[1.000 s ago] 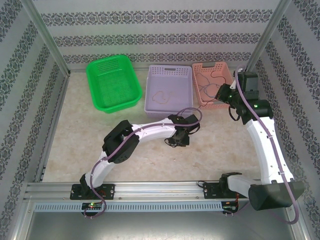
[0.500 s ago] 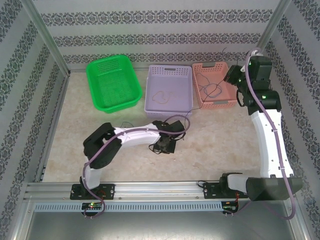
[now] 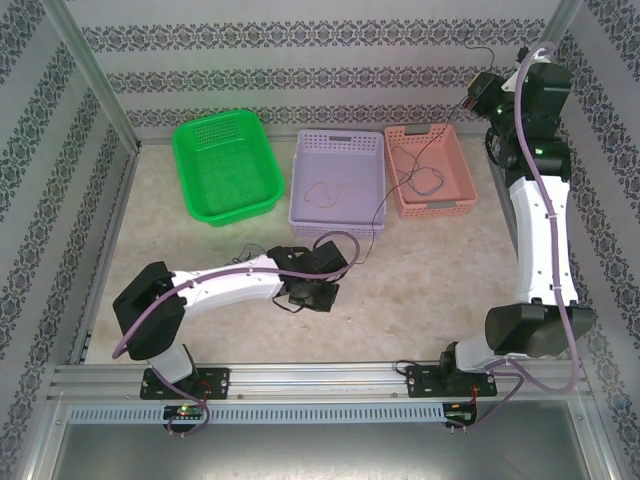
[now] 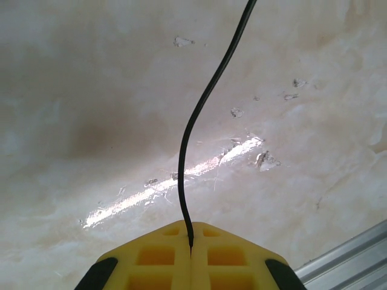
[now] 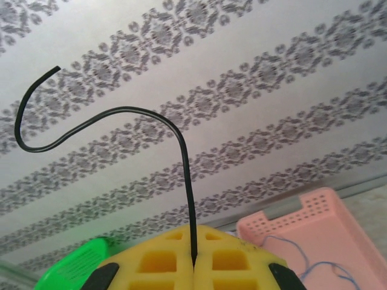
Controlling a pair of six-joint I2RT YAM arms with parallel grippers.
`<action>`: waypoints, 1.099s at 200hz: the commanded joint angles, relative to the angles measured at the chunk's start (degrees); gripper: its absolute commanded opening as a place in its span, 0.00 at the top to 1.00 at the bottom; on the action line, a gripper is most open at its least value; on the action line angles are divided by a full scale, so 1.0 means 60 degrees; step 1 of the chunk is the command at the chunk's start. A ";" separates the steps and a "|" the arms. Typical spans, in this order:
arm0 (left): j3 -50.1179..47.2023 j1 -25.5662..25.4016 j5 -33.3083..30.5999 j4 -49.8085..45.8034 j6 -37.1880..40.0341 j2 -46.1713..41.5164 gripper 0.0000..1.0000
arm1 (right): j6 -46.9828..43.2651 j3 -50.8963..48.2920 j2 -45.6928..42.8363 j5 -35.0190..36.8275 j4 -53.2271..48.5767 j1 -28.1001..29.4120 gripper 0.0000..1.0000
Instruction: Untangle the cables
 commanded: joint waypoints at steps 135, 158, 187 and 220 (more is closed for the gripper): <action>0.2102 0.0392 -0.3190 -0.1352 -0.0374 -0.2410 0.40 | 0.1253 0.1127 -0.0286 -0.2952 0.0470 0.1999 1.00; 0.2417 0.0406 -0.3695 -0.0675 0.0696 -0.3597 0.34 | 0.1185 0.1173 -0.0502 -0.3033 0.0229 0.2337 1.00; 0.3742 0.1209 -0.2502 0.0249 0.1465 -0.3957 0.24 | 0.1247 0.1299 -0.0552 -0.3296 0.0041 0.2550 1.00; 0.7097 0.2149 -0.0218 -0.0038 0.1723 -0.2075 0.24 | 0.1472 0.1559 -0.0489 -0.3560 -0.0007 0.2901 1.00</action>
